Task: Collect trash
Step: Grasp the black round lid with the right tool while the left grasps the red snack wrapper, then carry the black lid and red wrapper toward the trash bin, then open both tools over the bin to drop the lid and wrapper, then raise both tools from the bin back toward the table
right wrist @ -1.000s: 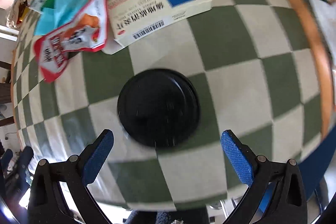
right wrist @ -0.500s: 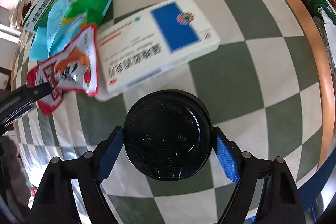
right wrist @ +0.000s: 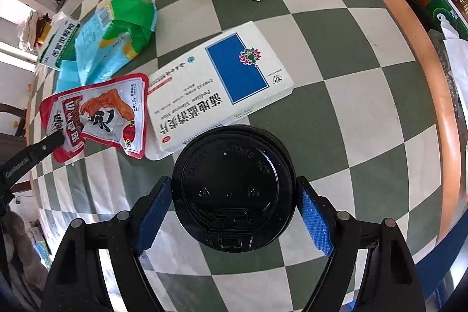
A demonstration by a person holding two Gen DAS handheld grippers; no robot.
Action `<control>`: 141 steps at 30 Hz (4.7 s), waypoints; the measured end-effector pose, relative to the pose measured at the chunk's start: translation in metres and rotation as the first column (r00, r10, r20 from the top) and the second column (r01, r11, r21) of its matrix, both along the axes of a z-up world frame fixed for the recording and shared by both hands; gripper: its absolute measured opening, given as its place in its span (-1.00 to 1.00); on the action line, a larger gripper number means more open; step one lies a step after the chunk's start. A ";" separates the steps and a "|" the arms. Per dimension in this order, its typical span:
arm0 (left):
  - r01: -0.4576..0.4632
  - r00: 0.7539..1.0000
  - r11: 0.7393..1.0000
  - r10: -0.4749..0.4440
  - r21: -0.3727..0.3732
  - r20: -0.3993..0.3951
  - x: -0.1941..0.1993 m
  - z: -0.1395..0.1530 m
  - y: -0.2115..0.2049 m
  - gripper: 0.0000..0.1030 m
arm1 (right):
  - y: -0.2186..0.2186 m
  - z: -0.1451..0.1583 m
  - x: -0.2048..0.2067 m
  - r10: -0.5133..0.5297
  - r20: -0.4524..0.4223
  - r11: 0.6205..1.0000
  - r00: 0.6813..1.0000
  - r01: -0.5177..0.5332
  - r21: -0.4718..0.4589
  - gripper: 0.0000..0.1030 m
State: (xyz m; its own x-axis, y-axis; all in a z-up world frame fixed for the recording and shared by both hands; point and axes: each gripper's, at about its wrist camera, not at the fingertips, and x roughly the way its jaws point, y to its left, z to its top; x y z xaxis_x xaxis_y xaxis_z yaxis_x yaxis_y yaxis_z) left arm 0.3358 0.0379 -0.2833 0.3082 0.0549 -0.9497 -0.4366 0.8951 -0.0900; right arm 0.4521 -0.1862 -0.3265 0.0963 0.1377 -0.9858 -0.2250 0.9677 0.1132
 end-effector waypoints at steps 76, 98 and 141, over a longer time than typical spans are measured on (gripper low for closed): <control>-0.092 0.942 0.985 0.039 -0.145 -0.333 -0.332 -0.425 -0.014 1.00 | 0.014 -0.450 -0.365 0.083 -0.251 0.996 0.964 -0.084 0.007 1.00; -0.076 0.938 0.997 0.067 -0.011 -0.339 -0.363 -0.375 -0.020 1.00 | -0.003 -0.403 -0.378 0.099 -0.137 0.973 0.986 -0.125 -0.193 1.00; -0.036 0.999 0.987 0.035 0.159 0.014 -0.339 0.022 -0.018 1.00 | -0.009 0.073 -0.373 0.058 0.096 0.998 0.994 -0.060 0.018 1.00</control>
